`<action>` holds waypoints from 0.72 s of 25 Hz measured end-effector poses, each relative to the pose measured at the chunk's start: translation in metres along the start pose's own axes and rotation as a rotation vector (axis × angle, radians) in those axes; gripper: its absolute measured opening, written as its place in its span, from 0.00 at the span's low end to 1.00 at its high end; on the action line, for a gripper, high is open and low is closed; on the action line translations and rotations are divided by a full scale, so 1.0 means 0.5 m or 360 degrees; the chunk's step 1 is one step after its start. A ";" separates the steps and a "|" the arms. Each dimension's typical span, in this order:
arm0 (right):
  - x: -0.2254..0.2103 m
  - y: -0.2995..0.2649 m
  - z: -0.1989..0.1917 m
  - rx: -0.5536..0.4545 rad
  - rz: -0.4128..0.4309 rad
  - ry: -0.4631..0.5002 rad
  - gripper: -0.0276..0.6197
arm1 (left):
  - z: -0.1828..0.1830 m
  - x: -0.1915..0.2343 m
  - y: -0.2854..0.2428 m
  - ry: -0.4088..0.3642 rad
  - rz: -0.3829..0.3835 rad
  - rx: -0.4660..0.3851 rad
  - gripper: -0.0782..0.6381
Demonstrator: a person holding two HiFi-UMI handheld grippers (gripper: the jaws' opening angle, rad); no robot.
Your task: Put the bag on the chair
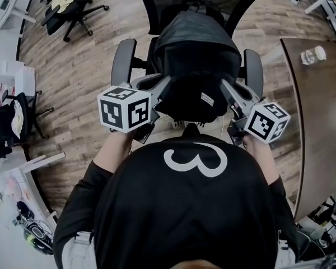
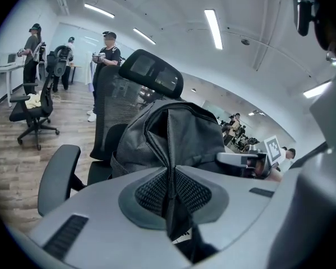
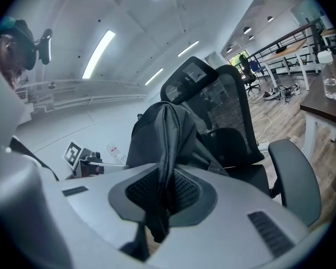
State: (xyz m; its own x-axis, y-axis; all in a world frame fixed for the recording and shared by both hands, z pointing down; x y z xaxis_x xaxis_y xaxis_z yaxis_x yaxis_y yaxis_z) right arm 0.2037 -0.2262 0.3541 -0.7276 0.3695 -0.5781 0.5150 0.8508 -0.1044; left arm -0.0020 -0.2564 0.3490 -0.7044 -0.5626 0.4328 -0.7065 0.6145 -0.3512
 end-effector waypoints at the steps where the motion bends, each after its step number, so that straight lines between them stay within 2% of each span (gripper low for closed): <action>1: -0.008 -0.007 0.004 0.0006 0.0005 -0.0004 0.13 | 0.004 0.004 -0.010 0.0002 0.0007 -0.0002 0.19; 18: -0.139 -0.131 0.061 0.0075 0.0069 -0.0029 0.13 | 0.050 0.065 -0.153 0.0037 0.0101 0.0007 0.19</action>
State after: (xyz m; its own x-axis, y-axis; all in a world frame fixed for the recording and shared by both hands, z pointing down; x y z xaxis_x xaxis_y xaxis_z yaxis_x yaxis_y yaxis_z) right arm 0.2342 -0.3187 0.3765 -0.6959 0.3986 -0.5974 0.5670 0.8155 -0.1164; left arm 0.0274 -0.3354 0.3691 -0.7461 -0.5095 0.4287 -0.6607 0.6460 -0.3822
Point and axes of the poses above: the fingertips, and each gripper's own axes: y backward along the fingers, x to its left, z out of its top, the point moved 4 cm from there along y, backward along the fingers, and after that the axes turned 15 degrees about -x, right-handed, at the moved point
